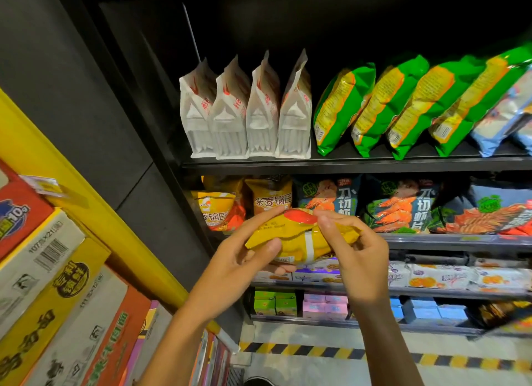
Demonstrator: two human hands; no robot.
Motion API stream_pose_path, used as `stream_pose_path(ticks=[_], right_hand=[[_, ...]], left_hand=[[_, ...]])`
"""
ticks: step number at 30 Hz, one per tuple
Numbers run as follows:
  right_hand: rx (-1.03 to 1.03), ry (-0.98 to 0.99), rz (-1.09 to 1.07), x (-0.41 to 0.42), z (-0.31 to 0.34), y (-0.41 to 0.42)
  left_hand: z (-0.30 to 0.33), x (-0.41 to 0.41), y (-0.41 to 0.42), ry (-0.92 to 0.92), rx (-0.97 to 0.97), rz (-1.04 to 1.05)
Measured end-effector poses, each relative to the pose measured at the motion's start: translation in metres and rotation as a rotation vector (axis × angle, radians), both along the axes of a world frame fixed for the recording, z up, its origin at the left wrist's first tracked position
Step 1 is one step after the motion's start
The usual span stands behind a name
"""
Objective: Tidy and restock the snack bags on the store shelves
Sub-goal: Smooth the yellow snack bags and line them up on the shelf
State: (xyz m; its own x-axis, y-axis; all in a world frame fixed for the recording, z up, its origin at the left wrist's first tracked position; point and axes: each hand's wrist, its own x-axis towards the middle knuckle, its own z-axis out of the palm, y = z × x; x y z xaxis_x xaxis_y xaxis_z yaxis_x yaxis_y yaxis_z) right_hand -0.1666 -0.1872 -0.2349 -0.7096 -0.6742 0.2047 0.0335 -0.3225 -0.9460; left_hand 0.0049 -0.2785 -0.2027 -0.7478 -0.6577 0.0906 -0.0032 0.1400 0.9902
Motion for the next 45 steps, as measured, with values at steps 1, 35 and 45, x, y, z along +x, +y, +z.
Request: stream_pose_path(ticks=[1, 35, 45], right_hand=[[0.003, 0.002, 0.003, 0.0, 0.0, 0.0], [-0.04, 0.075, 0.399, -0.031, 0.078, -0.034], [-0.221, 0.41, 0.364, -0.035, 0.15, -0.076]], left_hand=[[-0.002, 0.0, -0.001, 0.003, 0.01, 0.033], [0.038, 0.005, -0.046, 0.209, -0.461, 0.043], [0.097, 0.008, -0.072, 0.301, -0.612, 0.114]])
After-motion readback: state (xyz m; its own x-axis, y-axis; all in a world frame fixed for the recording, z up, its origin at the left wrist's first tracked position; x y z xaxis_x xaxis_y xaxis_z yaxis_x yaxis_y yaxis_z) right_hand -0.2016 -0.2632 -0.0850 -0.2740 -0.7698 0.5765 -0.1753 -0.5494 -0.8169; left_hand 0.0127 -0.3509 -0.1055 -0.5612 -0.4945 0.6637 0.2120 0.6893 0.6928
